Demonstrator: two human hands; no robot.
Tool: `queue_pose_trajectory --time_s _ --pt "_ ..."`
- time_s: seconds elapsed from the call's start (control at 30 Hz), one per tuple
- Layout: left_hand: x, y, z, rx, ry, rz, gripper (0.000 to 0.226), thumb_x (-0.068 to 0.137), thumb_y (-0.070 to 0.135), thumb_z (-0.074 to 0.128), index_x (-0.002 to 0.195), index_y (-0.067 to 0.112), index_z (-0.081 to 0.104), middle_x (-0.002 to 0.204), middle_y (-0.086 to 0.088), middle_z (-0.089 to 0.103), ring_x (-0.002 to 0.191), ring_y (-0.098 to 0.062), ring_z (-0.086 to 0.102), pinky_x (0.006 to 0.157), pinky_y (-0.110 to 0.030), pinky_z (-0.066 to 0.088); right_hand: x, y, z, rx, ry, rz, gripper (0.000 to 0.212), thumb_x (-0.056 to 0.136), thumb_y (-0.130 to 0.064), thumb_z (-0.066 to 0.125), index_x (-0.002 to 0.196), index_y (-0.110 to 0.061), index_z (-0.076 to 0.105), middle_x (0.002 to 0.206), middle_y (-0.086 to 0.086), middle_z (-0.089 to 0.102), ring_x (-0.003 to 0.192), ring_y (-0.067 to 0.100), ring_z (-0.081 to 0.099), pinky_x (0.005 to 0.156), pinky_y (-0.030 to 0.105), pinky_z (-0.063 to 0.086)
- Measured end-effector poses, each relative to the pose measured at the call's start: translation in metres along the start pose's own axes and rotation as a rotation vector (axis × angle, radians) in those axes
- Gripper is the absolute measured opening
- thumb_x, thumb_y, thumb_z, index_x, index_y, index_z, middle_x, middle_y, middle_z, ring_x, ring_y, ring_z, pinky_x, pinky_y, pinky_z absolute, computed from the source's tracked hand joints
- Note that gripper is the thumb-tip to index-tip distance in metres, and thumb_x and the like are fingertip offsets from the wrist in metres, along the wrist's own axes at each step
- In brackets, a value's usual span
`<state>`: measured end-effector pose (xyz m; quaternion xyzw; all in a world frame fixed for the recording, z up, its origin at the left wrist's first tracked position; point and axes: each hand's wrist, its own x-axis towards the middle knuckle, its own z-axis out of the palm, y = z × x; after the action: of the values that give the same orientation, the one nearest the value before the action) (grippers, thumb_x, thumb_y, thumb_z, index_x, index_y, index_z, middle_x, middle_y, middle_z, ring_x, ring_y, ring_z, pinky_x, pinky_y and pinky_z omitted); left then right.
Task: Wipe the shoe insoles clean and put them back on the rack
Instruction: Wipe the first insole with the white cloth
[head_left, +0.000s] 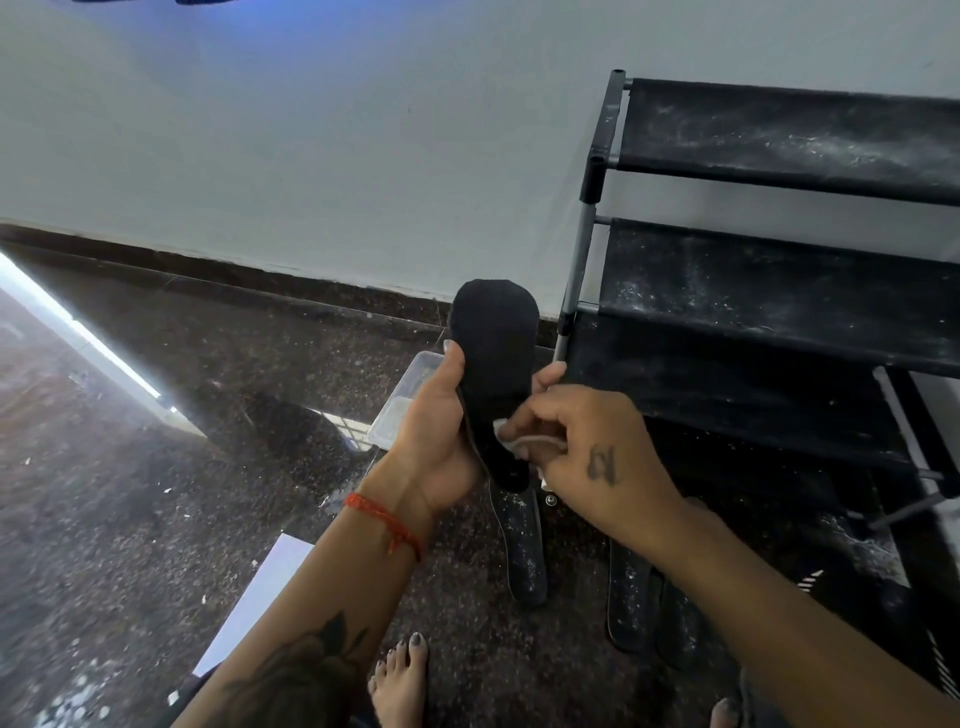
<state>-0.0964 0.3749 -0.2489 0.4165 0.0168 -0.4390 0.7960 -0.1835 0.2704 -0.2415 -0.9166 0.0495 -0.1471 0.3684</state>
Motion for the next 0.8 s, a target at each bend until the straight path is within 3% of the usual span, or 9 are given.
queue_pose_trajectory --time_s 0.07,0.13,0.2,0.3,0.37,0.43,0.6,0.73,0.8 --pt "0.0 0.002 -0.001 -0.011 0.003 0.019 0.066 0.096 0.058 0.019 0.119 0.012 0.06 0.111 -0.014 0.069 0.09 -0.026 0.068 0.08 -0.039 0.055 -0.002 0.004 -0.007 -0.158 -0.039 0.026 0.007 0.079 -0.015 0.071 0.082 -0.021 0.074 0.083 -0.007 0.07 0.074 0.004 0.062 0.072 0.018 0.051" --pt "-0.001 0.004 0.0 -0.014 -0.019 0.041 0.065 0.097 0.058 0.019 0.108 0.014 0.065 0.107 -0.012 0.07 0.091 -0.027 0.066 0.091 -0.042 0.048 0.0 0.008 -0.015 -0.231 0.163 -0.02 0.013 0.076 -0.006 0.072 0.081 -0.018 0.073 0.082 -0.006 0.069 0.074 0.007 0.062 0.072 0.026 0.053" --pt "0.0 0.004 0.0 0.005 -0.039 0.051 0.072 0.097 0.057 0.018 0.099 0.01 0.073 0.102 -0.011 0.072 0.089 -0.024 0.068 0.088 -0.039 0.051 0.0 0.003 -0.015 -0.112 0.334 -0.1 0.016 0.073 0.0 0.072 0.08 -0.015 0.072 0.081 -0.009 0.067 0.074 0.002 0.061 0.069 0.019 0.053" --pt "-0.001 0.001 0.001 0.001 -0.065 0.017 0.08 0.096 0.06 0.019 0.088 0.005 0.077 0.098 -0.012 0.072 0.086 -0.022 0.07 0.075 -0.032 0.058 -0.004 -0.008 0.001 0.047 0.212 -0.163 0.015 0.076 -0.005 0.072 0.085 -0.017 0.072 0.083 -0.01 0.066 0.075 0.001 0.06 0.07 0.013 0.049" --pt "-0.001 0.0 0.001 -0.005 -0.046 0.005 0.077 0.095 0.061 0.021 0.099 0.005 0.073 0.107 -0.013 0.07 0.096 -0.025 0.067 0.083 -0.033 0.056 -0.007 -0.01 0.011 -0.024 0.13 -0.208 0.013 0.079 -0.008 0.066 0.086 -0.017 0.072 0.083 -0.005 0.068 0.077 0.011 0.061 0.069 0.029 0.052" --pt "0.0 -0.001 -0.001 -0.016 -0.027 0.009 0.074 0.095 0.061 0.021 0.104 0.006 0.071 0.113 -0.013 0.068 0.1 -0.024 0.065 0.085 -0.033 0.055 -0.007 -0.008 0.013 -0.133 0.113 -0.229 0.014 0.08 -0.01 0.059 0.084 -0.015 0.072 0.08 0.0 0.066 0.075 0.018 0.061 0.065 0.035 0.052" --pt "-0.001 0.0 0.002 -0.019 -0.018 0.028 0.069 0.097 0.059 0.017 0.114 0.011 0.064 0.109 -0.012 0.069 0.094 -0.024 0.065 0.09 -0.036 0.05 -0.006 0.001 -0.001 -0.378 0.069 -0.091 0.016 0.073 -0.004 0.068 0.084 -0.014 0.073 0.078 0.001 0.064 0.077 0.02 0.058 0.064 0.027 0.045" --pt "-0.002 0.003 0.002 -0.053 -0.039 0.051 0.073 0.096 0.059 0.018 0.104 0.009 0.071 0.106 -0.012 0.069 0.091 -0.024 0.067 0.086 -0.039 0.053 -0.003 0.001 -0.01 -0.168 0.271 -0.118 0.015 0.074 0.0 0.071 0.081 -0.013 0.072 0.079 -0.002 0.067 0.075 0.011 0.062 0.067 0.022 0.051" --pt "-0.002 0.002 0.003 -0.067 -0.044 0.028 0.079 0.096 0.06 0.019 0.097 0.004 0.075 0.103 -0.012 0.069 0.091 -0.025 0.068 0.081 -0.036 0.056 -0.006 -0.005 0.0 -0.055 0.218 -0.169 0.014 0.076 -0.004 0.071 0.083 -0.016 0.072 0.083 -0.006 0.067 0.079 0.008 0.061 0.07 0.022 0.052"
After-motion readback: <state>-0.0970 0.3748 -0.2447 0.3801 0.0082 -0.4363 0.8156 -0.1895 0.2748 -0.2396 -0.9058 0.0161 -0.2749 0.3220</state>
